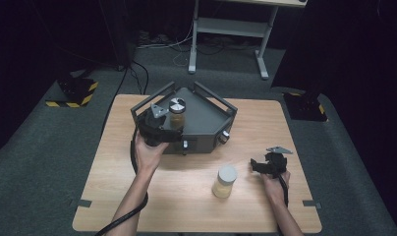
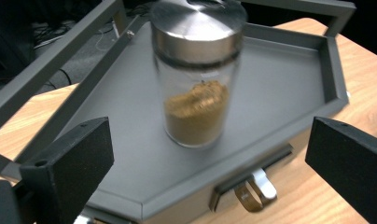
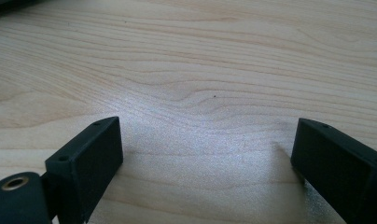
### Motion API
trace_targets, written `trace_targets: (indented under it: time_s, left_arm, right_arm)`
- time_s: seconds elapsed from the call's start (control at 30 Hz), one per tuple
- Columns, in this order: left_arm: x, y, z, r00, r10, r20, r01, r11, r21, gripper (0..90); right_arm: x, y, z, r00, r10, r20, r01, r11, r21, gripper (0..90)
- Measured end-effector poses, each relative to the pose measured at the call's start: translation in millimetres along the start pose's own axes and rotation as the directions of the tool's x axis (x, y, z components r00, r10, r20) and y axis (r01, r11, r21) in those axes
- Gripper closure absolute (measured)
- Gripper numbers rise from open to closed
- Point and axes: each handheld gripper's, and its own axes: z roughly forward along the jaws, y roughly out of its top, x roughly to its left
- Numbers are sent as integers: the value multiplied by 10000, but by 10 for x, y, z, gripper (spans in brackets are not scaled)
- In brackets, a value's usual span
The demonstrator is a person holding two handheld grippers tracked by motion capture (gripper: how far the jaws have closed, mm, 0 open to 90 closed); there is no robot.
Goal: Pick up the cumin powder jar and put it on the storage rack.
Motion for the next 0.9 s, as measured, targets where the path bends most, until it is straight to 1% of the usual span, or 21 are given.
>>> trace_targets:
  time_s: [0.2, 0.33, 0.4, 0.53, 0.57, 0.67, 0.77, 0.9]
  left_arm:
    - [-38, -202, -112, 9999, 96, 57, -95, 9999, -108, 3]
    - [-33, -336, -159, 10000, 1, 94, 0, 9999, -100, 3]
    - [-39, -404, -166, 10000, -77, 46, 78, 9999, -65, 3]
    - [-20, -510, -153, 9998, -207, 6, 207, 9998, 53, 3]
    - [-9, -557, -139, 9994, -333, 29, 333, 9994, 96, 3]
    - [-15, -645, -109, 9989, -453, -74, 454, 9988, 175, 3]
    - [-35, -736, -74, 9987, -419, -278, 427, 9987, 276, 3]
    - [-57, -836, -29, 9982, -401, -440, 418, 9984, 369, 3]
  right_arm:
    - [1, 0, 0, 10000, -1, 3, 1, 10000, 2, 85]
    - [1, 0, 0, 10000, -1, 4, 1, 10000, 2, 84]
    - [1, 0, 0, 10000, -1, 4, 1, 10000, 2, 85]
    - [2, 0, 0, 10000, -3, 8, 3, 10000, 2, 84]
    - [2, 0, 0, 10000, -1, 8, 1, 10000, 2, 84]
    - [2, 0, 0, 10000, -2, 10, 2, 10000, 1, 84]
    - [2, 0, 0, 10000, -1, 9, 1, 10000, 2, 85]
    - [3, 1, 0, 10000, -3, 12, 3, 10000, 4, 85]
